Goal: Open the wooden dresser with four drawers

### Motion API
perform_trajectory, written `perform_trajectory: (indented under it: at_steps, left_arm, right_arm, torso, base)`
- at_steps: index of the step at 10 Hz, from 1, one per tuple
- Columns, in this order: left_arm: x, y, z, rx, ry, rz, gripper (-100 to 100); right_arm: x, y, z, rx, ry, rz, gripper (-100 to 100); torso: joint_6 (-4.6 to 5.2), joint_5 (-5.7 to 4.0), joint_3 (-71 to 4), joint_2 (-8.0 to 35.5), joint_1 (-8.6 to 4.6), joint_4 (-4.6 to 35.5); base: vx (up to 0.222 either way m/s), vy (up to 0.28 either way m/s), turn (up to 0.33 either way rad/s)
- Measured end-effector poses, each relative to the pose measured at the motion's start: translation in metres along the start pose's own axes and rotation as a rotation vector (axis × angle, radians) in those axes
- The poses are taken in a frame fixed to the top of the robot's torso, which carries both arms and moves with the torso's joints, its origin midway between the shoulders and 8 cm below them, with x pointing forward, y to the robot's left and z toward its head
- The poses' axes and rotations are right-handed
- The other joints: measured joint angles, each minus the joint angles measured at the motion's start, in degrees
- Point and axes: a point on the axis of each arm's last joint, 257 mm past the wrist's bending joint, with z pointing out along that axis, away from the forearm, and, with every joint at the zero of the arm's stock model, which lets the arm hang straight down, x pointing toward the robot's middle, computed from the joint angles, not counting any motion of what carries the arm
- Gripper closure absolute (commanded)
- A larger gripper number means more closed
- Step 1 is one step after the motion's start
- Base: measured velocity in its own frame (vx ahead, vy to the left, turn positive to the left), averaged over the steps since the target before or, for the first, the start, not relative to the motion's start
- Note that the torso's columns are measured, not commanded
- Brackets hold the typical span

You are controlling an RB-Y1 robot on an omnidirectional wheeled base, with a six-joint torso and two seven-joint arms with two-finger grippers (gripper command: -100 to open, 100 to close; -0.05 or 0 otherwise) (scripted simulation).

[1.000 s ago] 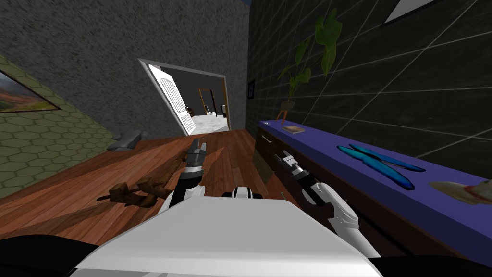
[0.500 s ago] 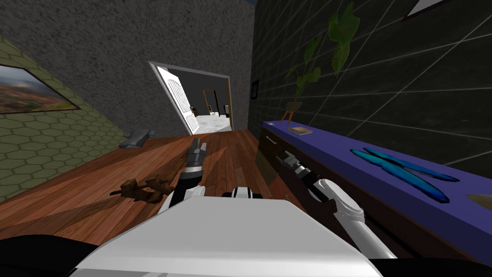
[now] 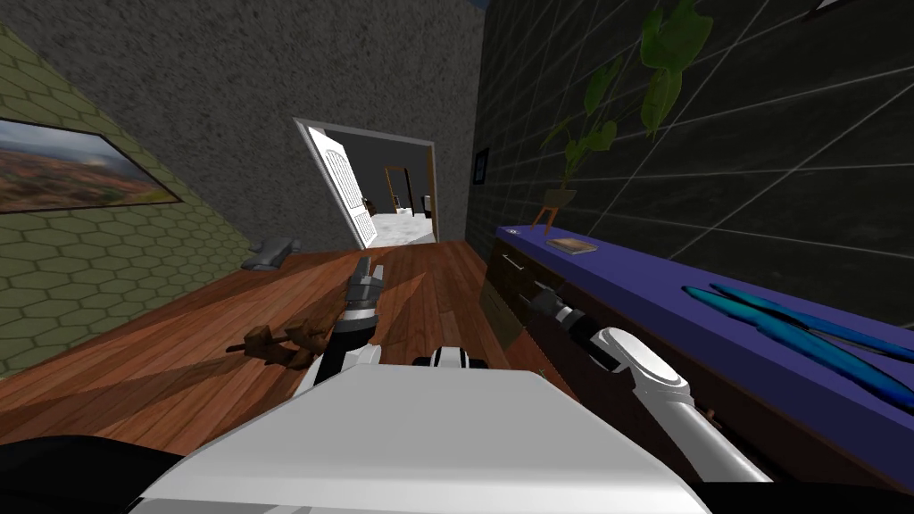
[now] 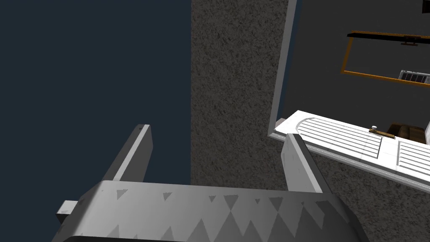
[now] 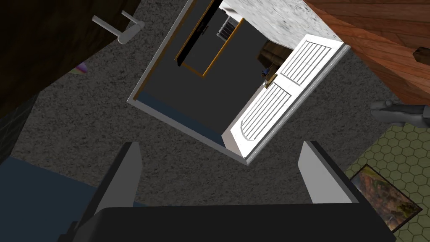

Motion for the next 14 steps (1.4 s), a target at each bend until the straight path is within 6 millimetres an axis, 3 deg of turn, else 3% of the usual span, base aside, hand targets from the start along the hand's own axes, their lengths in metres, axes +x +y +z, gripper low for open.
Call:
perform_trajectory:
  at_steps: [6, 14]
  left_arm:
    - [0.000, 0.000, 0.000, 0.000, 0.000, 0.000, 0]
    - [0.000, 0.000, 0.000, 0.000, 0.000, 0.000, 0]
  right_arm:
    - [0.068, -0.050, -0.011, -0.061, 0.197, -0.342, -100]
    - [0.121, -0.127, -0.051, -0.140, 0.420, -0.685, -100]
  torso:
    - [-0.05, -0.01, 0.03, 0.05, 0.00, 0.02]
    - [-0.02, -0.01, 0.00, 0.00, -0.02, 0.00]
  base:
    - [0.029, 0.063, 0.125]
    - [0.027, 0.048, 0.096]
